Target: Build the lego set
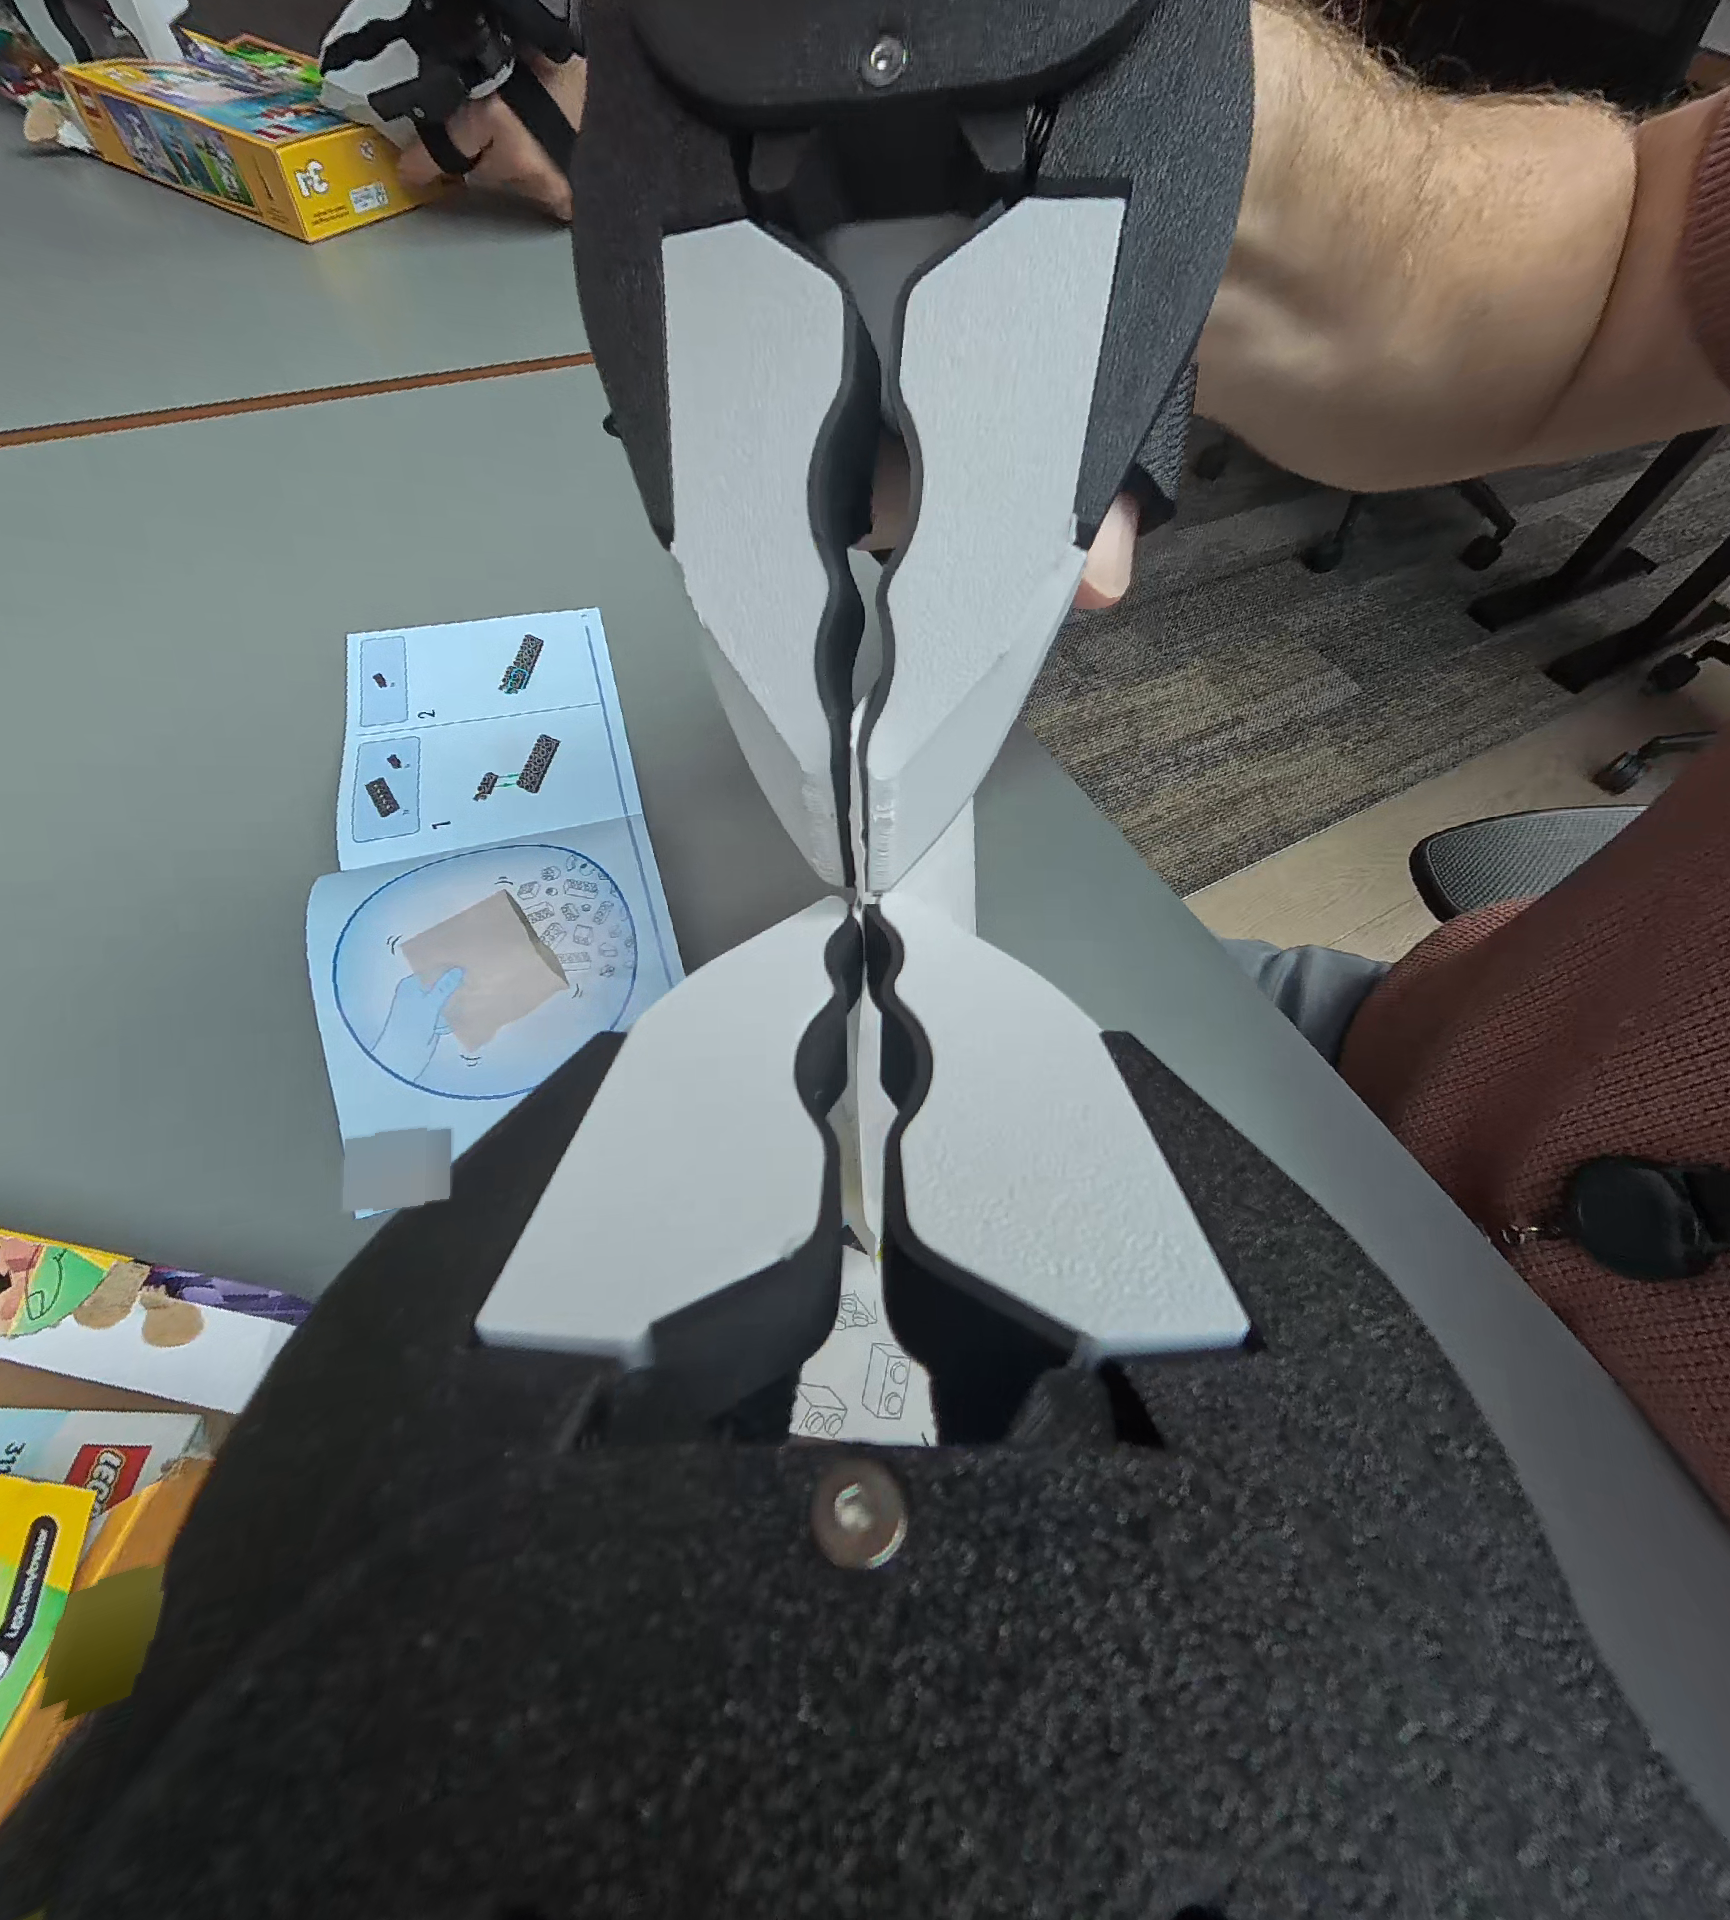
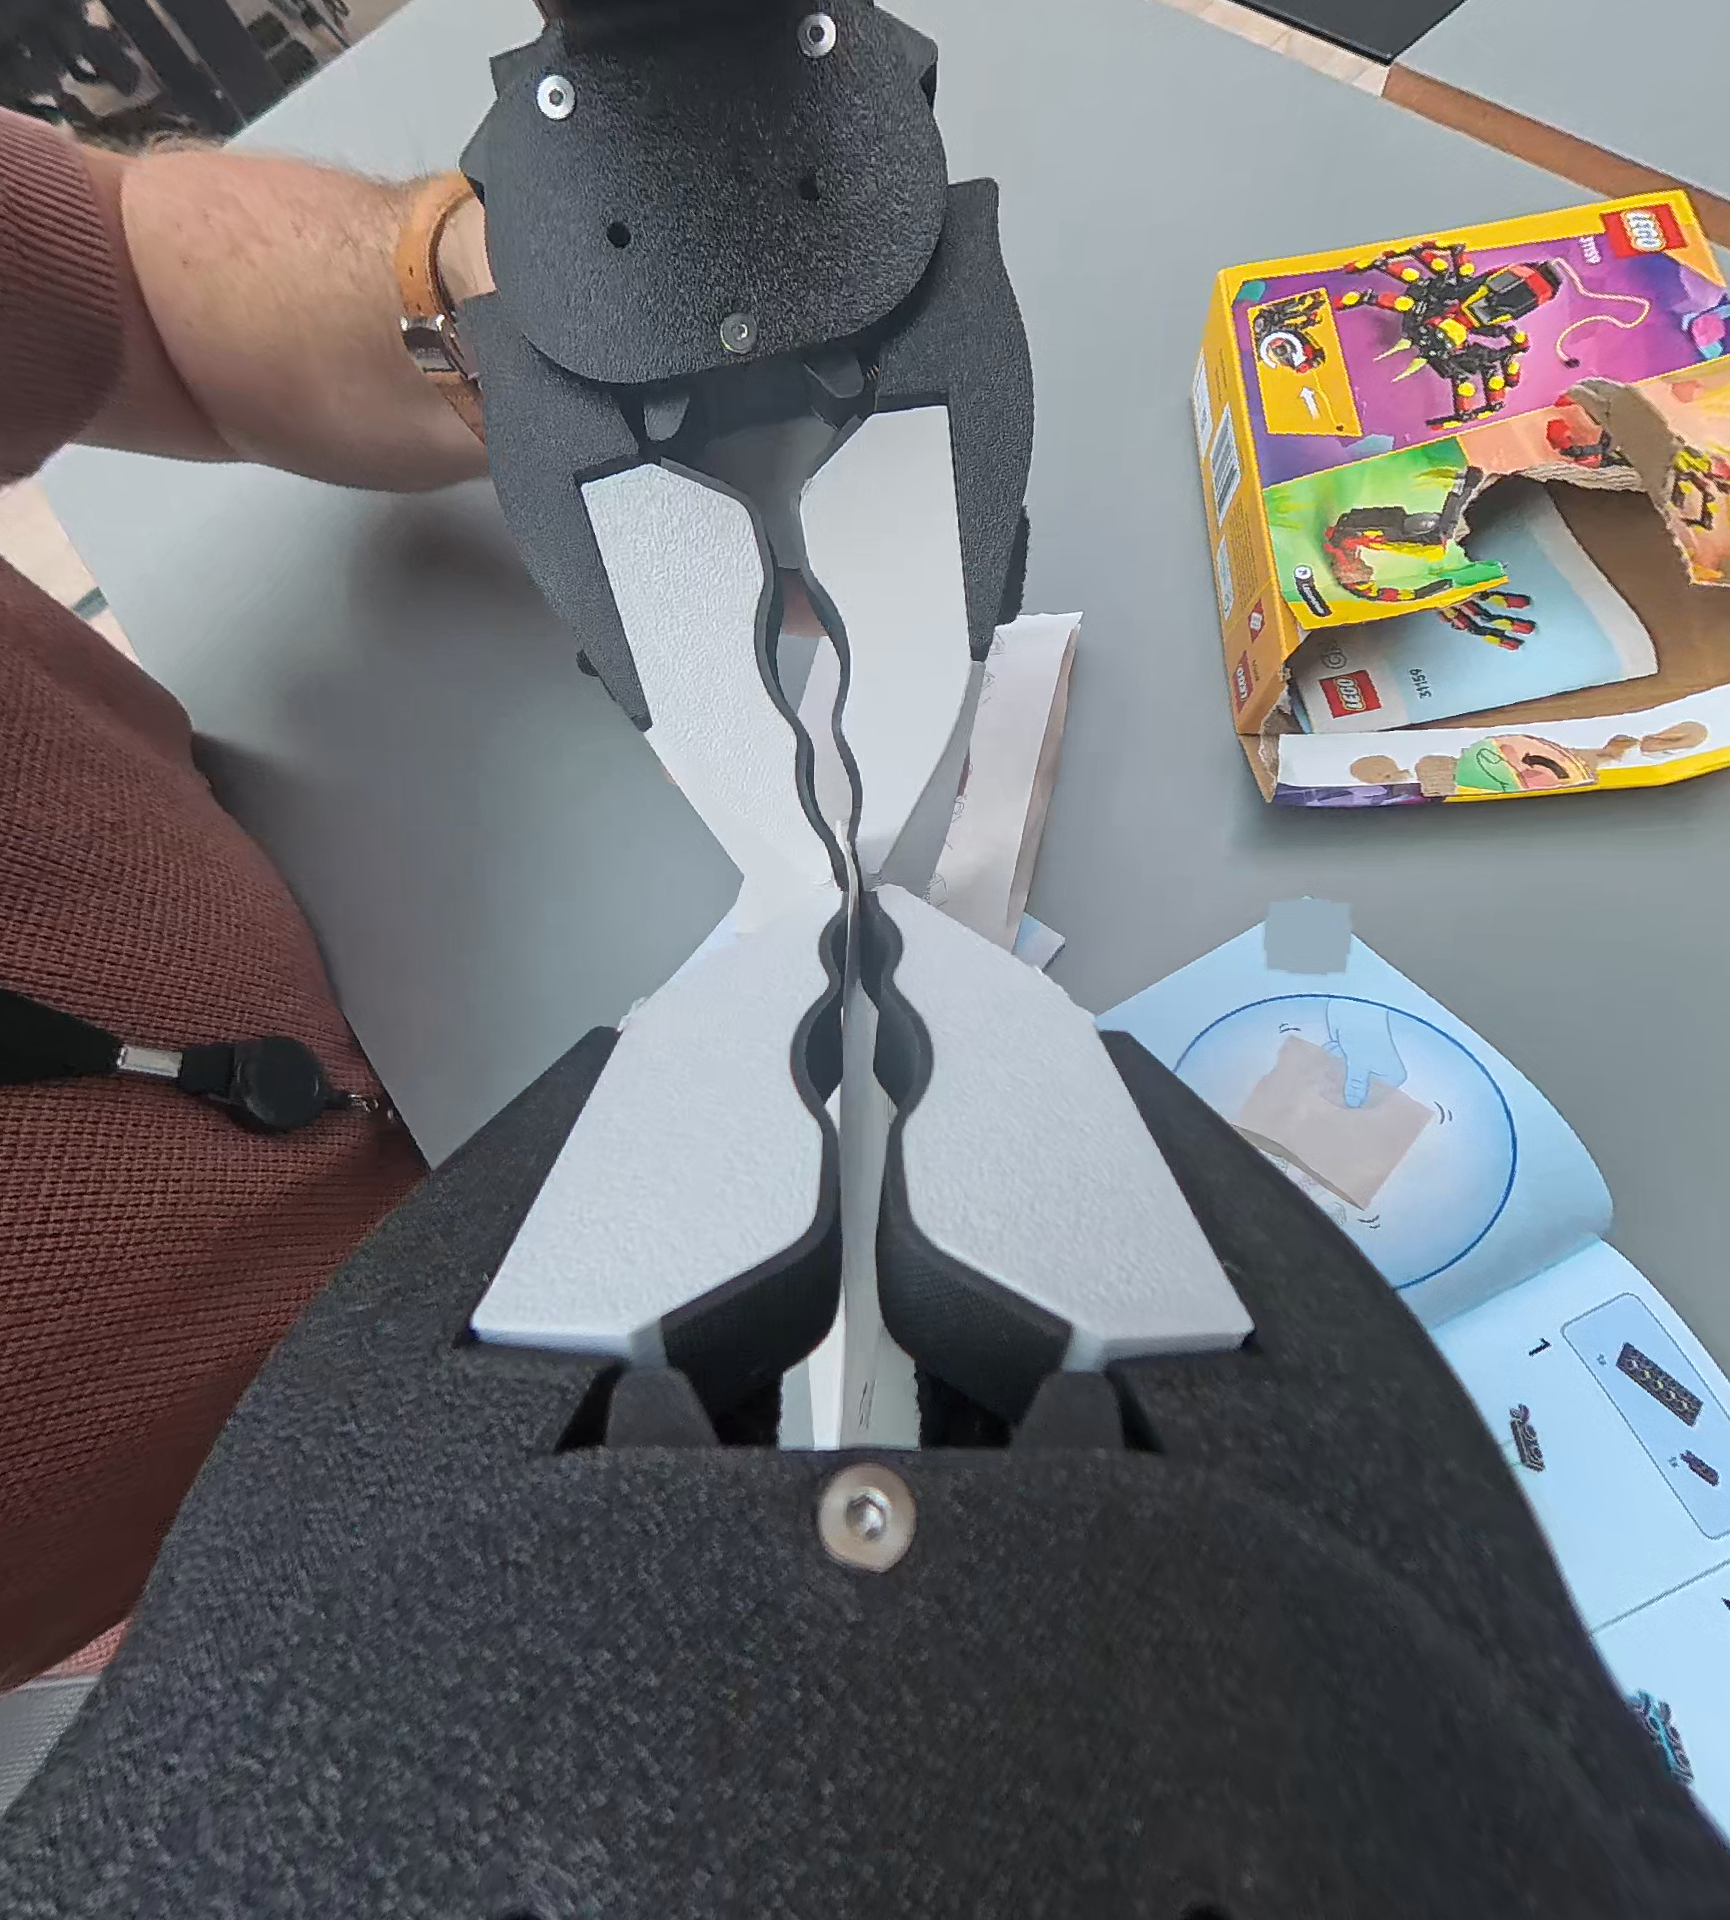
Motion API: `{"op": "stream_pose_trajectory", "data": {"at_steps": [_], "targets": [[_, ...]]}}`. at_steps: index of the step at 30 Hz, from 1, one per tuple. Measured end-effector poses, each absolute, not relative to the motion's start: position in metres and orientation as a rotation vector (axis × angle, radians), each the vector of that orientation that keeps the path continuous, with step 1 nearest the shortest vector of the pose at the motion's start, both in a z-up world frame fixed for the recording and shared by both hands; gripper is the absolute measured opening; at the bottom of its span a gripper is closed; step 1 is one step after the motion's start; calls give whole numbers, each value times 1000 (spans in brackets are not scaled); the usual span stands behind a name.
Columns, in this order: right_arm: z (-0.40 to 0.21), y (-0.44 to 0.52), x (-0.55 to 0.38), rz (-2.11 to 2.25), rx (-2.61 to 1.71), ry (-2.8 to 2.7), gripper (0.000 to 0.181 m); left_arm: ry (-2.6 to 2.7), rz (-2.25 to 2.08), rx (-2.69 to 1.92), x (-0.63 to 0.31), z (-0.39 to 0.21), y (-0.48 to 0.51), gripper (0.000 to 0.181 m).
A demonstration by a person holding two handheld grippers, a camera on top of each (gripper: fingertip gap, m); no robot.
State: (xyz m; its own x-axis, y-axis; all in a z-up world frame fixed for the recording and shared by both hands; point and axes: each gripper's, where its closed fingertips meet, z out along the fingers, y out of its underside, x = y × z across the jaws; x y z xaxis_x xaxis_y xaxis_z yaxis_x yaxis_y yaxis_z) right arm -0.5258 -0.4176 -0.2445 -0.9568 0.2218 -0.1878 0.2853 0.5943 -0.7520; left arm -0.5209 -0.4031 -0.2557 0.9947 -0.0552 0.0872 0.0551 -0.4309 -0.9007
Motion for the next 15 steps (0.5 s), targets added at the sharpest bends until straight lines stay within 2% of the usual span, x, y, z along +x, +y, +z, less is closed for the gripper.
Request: {"op": "stream_pose_trajectory", "data": {"at_steps": [4,8,15], "targets": [[-232,-419,-526,-1434,461,2599,14,-19,-133,-2031,-523,-261,-405,0],[-236,-416,-529,-1406,445,2680,1,-17,-161,-2039,-521,-262,-405,0],[-240,-418,-527,-1324,387,2756,0,-8,-181,-2060,-519,-264,-402,0]]}}
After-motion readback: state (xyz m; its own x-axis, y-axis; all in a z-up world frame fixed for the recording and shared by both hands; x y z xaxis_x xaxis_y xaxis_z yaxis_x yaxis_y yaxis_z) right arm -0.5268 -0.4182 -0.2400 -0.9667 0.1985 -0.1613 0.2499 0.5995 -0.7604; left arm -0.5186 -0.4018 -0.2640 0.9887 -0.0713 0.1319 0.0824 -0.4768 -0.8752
